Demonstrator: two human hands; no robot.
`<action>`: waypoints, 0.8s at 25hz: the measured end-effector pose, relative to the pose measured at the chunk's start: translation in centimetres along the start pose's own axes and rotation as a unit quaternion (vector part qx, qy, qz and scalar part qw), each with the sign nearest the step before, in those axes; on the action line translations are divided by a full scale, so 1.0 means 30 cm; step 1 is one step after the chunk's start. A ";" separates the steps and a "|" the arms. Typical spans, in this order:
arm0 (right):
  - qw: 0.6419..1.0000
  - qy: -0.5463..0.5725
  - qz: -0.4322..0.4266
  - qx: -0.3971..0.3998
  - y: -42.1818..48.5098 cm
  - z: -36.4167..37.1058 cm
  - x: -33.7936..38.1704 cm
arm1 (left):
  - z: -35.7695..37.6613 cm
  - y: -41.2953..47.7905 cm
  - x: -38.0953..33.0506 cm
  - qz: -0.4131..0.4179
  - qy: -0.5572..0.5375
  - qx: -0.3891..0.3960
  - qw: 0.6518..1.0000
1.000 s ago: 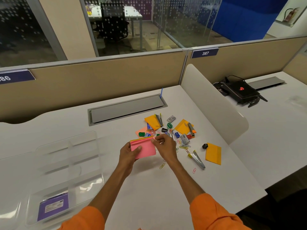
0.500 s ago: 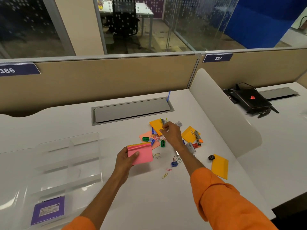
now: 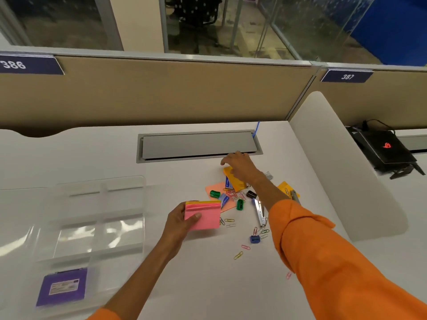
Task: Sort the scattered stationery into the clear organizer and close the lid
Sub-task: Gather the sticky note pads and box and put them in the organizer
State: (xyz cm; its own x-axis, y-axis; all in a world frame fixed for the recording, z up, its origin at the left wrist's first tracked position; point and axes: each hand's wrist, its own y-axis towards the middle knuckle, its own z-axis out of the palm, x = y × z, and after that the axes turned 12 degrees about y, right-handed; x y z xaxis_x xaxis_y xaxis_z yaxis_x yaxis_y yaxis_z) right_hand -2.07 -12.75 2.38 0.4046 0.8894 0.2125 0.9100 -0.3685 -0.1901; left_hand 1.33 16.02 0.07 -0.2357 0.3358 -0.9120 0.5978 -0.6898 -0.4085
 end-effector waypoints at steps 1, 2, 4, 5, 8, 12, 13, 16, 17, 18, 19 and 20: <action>0.999 -0.031 -0.014 0.019 0.022 -0.002 -0.008 | 0.000 0.003 0.000 -0.001 -0.003 0.006 1.000; 0.997 -0.058 -0.027 0.035 0.039 -0.005 -0.015 | 0.001 0.005 0.002 -0.001 -0.006 0.013 1.000; 0.992 -0.093 -0.051 0.065 0.068 -0.011 -0.024 | -0.002 0.012 0.011 -0.002 -0.008 0.026 1.000; 0.990 -0.099 -0.059 0.081 0.083 -0.013 -0.028 | -0.004 0.016 0.016 -0.003 -0.008 0.031 0.999; 0.986 -0.101 -0.063 0.116 0.110 -0.018 -0.035 | -0.007 0.026 0.027 -0.007 -0.003 0.030 1.000; 0.981 -0.099 -0.065 0.152 0.133 -0.023 -0.034 | -0.005 0.031 0.041 -0.016 0.003 0.030 0.999; 0.981 -0.086 -0.061 0.161 0.134 -0.028 -0.034 | -0.004 0.031 0.041 -0.017 0.006 0.031 0.999; 0.984 -0.039 -0.045 0.165 0.123 -0.054 -0.045 | -0.003 0.032 0.034 -0.014 0.007 0.031 0.999; 0.986 -0.025 -0.036 0.161 0.112 -0.068 -0.048 | -0.001 0.031 0.031 -0.013 0.006 0.030 0.999; 0.988 -0.011 -0.030 0.154 0.101 -0.084 -0.051 | 0.001 0.031 0.027 -0.014 0.002 0.028 1.000; 0.989 0.001 -0.032 0.144 0.088 -0.099 -0.054 | 0.004 0.028 0.025 -0.016 -0.002 0.024 1.000; 0.990 0.009 -0.041 0.134 0.072 -0.114 -0.055 | 0.008 0.024 0.022 -0.017 -0.005 0.020 1.000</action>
State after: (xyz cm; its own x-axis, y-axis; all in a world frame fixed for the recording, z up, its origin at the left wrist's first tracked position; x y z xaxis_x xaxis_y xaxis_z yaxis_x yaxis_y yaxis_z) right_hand -0.46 -15.93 4.91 0.3351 0.9072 0.2543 0.8836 -0.2088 -0.4191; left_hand 1.42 15.57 -0.83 -0.2634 0.3535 -0.8976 0.5578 -0.7033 -0.4407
